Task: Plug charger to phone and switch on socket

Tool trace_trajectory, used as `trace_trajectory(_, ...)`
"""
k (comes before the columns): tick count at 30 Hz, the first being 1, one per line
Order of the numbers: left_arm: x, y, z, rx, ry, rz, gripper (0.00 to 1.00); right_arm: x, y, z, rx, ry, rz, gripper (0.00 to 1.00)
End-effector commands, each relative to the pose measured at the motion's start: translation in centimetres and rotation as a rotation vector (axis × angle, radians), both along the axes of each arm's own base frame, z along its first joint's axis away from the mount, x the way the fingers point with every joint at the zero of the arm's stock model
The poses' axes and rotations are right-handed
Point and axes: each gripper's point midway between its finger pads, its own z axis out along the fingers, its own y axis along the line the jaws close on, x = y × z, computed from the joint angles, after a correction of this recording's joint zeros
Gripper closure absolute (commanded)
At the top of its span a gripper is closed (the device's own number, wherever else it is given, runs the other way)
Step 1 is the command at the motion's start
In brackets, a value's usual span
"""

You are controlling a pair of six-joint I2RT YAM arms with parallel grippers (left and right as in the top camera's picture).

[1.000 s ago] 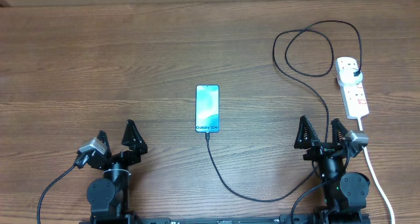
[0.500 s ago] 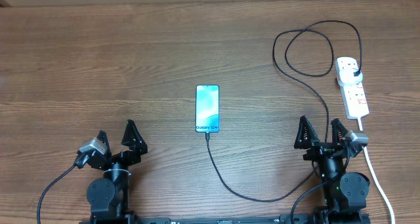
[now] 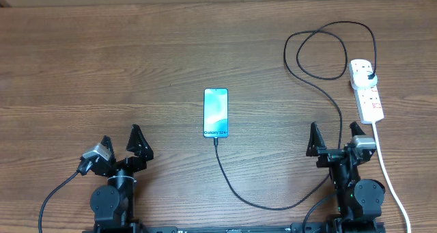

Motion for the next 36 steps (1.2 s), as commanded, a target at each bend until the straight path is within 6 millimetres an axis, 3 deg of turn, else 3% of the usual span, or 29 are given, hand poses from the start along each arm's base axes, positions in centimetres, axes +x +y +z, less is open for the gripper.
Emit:
trace_trajectory(1, -0.01, -0.06, 0.02, 0.026, -0.003, -0.007, 0.01, -0.01, -0.16, -0.08, -0.049, -0.01, -0.005, 0.0)
trace_trajectory(18, -0.02, 0.03, 0.02, 0.04, -0.001, -0.003, 0.0, 0.0, -0.32, -0.09, -0.049, -0.009, -0.011, 0.0)
trace_trajectory(23, 0.02, -0.44, -0.06, 0.489, 0.046, -0.064, 0.0, 0.0, -0.32, -0.08, -0.049, -0.01, -0.011, 0.0)
trace_trajectory(36, 0.05, -0.88, -0.1, 0.635, 0.053, -0.1, 0.0, 0.0, -0.32, -0.08, -0.049, -0.01, -0.011, 0.0)
